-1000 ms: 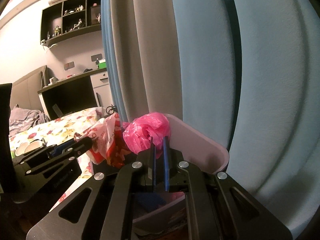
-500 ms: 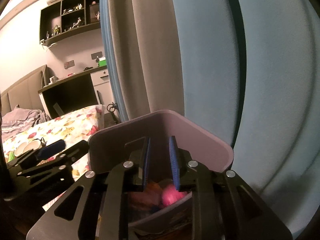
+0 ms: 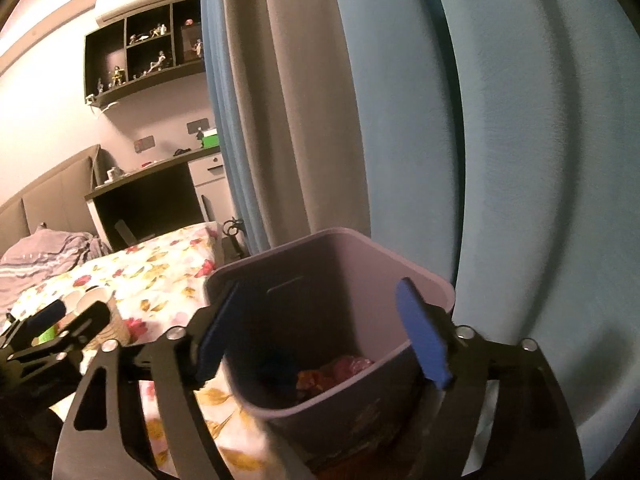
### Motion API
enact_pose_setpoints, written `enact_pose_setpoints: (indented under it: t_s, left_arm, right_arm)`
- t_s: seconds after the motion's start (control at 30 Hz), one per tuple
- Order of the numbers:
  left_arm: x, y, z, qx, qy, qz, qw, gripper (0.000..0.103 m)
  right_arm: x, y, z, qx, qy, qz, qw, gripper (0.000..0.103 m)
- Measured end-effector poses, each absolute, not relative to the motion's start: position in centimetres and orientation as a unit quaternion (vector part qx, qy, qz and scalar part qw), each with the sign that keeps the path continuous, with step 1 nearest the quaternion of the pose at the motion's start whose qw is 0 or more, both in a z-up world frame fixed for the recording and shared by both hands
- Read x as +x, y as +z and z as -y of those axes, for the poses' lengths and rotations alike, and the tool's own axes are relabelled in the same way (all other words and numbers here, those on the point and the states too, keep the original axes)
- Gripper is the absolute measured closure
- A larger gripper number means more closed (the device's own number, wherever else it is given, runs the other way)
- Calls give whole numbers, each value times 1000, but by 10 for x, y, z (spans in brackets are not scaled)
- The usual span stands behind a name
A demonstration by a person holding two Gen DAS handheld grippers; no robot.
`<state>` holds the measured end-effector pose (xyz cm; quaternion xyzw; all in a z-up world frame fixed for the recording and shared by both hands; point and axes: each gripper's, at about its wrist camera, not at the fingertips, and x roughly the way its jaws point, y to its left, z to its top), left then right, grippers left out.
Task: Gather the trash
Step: 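Move both open tools back toward the remaining trash on the bed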
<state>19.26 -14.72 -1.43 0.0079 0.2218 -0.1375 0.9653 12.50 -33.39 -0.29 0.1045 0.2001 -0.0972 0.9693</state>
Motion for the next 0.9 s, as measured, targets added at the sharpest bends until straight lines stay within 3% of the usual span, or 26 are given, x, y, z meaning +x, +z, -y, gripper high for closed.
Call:
enact_pose_setpoints:
  t_s: [0.2, 0.9]
  left_arm:
    - [165, -7, 103, 12, -81, -209, 974, 6]
    - [86, -20, -71, -23, 90, -207, 974, 6]
  right_arm:
    - [107, 6, 311, 94, -80, -184, 975, 16]
    - [82, 6, 169, 56, 65, -201, 976, 15]
